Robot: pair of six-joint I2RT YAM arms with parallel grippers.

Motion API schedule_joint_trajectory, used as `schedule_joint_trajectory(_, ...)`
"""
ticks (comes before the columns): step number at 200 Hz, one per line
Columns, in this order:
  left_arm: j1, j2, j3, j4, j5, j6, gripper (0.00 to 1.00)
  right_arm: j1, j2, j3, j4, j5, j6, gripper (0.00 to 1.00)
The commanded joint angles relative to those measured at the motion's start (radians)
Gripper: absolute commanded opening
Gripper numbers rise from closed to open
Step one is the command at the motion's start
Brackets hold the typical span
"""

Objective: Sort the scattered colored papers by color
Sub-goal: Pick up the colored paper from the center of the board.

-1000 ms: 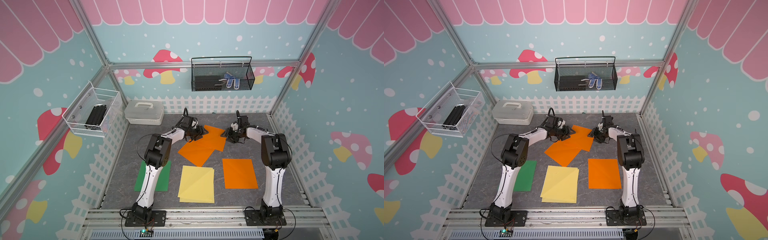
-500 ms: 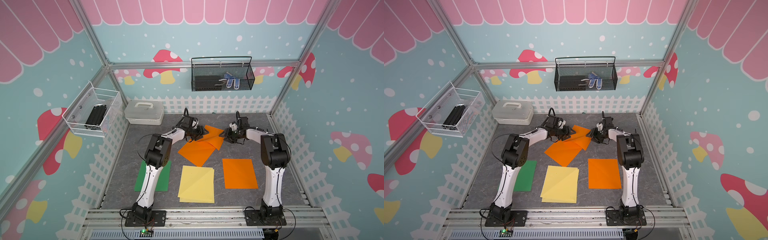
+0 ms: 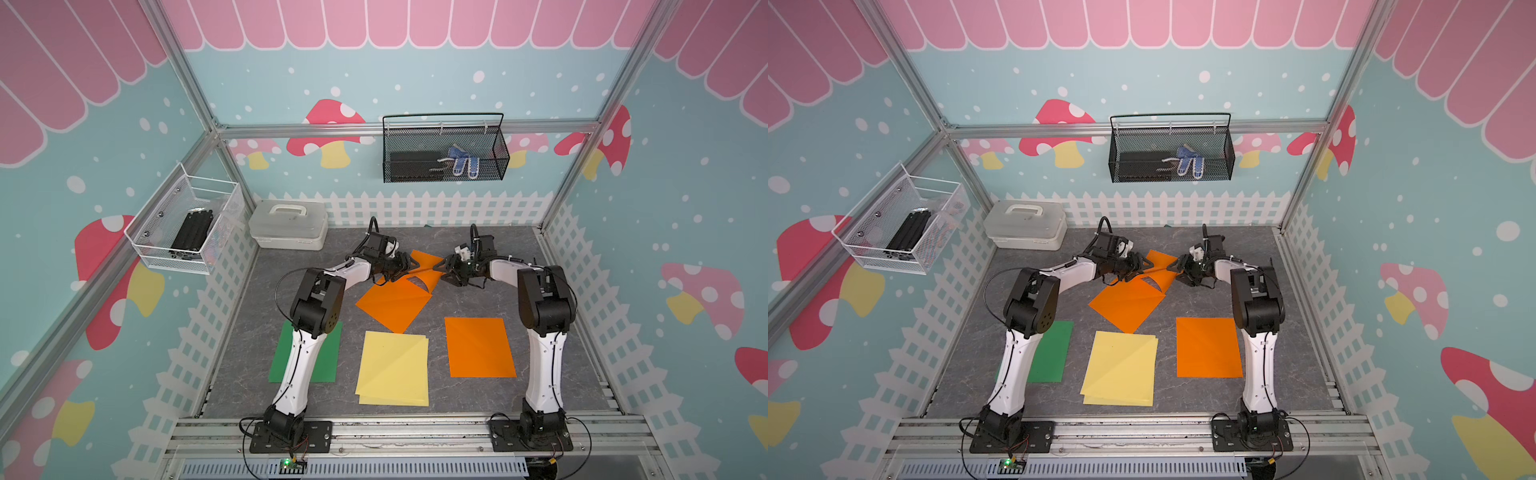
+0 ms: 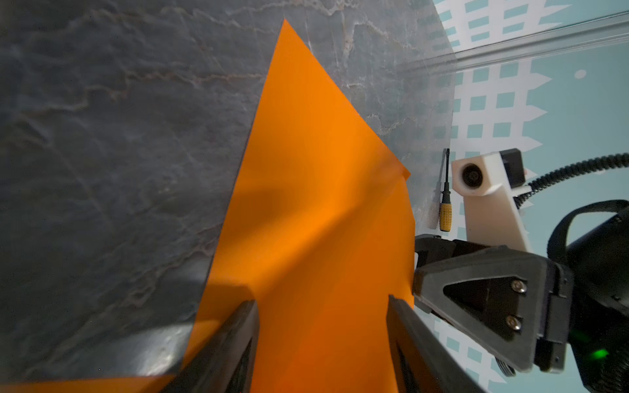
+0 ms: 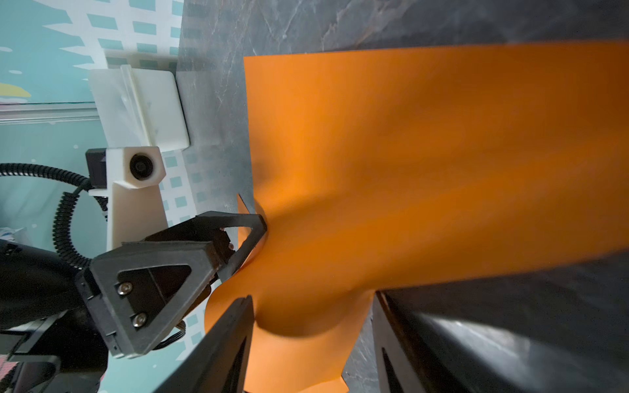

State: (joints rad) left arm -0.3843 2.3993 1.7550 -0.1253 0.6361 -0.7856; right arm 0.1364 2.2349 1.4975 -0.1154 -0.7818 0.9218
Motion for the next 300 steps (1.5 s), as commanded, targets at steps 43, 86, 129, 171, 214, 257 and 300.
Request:
schedule_joint_trajectory(43, -0.021, -0.025, -0.086, 0.007, -0.022, -0.04, 0.64, 0.013, 0.048, 0.019, -0.082, 0.031, 0.016, 0.38)
schedule_joint_trajectory(86, -0.002, -0.096, -0.105, 0.068, -0.046, -0.034, 0.65, 0.012, -0.017, -0.022, -0.084, 0.041, -0.019, 0.38)
schedule_joint_trajectory(129, 0.046, -0.186, -0.138, 0.116, -0.041, -0.027, 0.66, 0.013, -0.056, -0.028, -0.103, 0.046, -0.05, 0.36)
schedule_joint_trajectory(171, 0.058, -0.192, -0.159, 0.142, -0.022, -0.036, 0.67, 0.012, -0.037, -0.024, -0.101, 0.038, -0.052, 0.29)
schedule_joint_trajectory(214, 0.067, -0.16, -0.183, 0.184, 0.011, -0.063, 0.67, 0.013, -0.09, -0.045, -0.101, 0.021, -0.069, 0.3)
schedule_joint_trajectory(257, 0.081, -0.178, -0.228, 0.293, 0.086, -0.096, 0.69, 0.014, -0.183, -0.058, -0.099, -0.009, -0.065, 0.31)
schedule_joint_trajectory(300, 0.11, -0.19, -0.309, 0.538, 0.187, -0.227, 0.69, 0.014, -0.262, -0.085, -0.076, -0.049, -0.044, 0.32)
